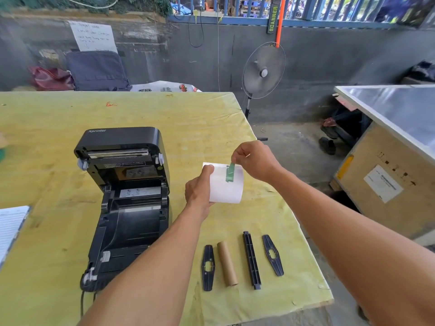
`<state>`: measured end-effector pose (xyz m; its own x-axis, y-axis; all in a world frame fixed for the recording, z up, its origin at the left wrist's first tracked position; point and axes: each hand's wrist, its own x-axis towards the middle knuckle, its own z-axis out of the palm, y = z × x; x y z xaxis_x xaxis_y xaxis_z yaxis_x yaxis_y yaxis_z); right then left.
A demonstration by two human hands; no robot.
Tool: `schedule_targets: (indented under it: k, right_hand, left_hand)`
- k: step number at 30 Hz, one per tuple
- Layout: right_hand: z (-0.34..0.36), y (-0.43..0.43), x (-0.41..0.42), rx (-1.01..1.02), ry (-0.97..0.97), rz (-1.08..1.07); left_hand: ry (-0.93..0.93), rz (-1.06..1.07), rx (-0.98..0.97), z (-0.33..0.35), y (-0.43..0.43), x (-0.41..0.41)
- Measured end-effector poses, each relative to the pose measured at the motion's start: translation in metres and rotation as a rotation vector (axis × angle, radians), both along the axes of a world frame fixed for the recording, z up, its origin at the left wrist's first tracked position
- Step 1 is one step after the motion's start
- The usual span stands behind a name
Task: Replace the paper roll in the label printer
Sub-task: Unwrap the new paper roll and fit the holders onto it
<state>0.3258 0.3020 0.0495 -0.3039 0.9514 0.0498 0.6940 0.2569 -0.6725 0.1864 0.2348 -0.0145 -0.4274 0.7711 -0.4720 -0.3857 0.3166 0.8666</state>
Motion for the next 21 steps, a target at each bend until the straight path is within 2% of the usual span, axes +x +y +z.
schedule_targets:
  k: [5,8,14,21]
  right_hand:
    - [-0.004,0.005,-0.003,0.007,-0.030,-0.017]
    - [-0.004,0.004,0.000,0.098,-0.054,-0.033]
    - [-0.009,-0.003,0.008,0.132,-0.216,0.178]
    - [-0.014,-0.009,0.005,0.209,-0.340,0.314]
  left_hand:
    - [0.011,-0.017,-0.009,0.002,0.002,0.001]
    - [-0.016,0.002,-0.051,0.006,0.005,0.000]
    - [-0.072,0.007,-0.128,0.013,0.010,-0.004]
    - [-0.101,-0.001,-0.163,0.009,0.010,0.000]
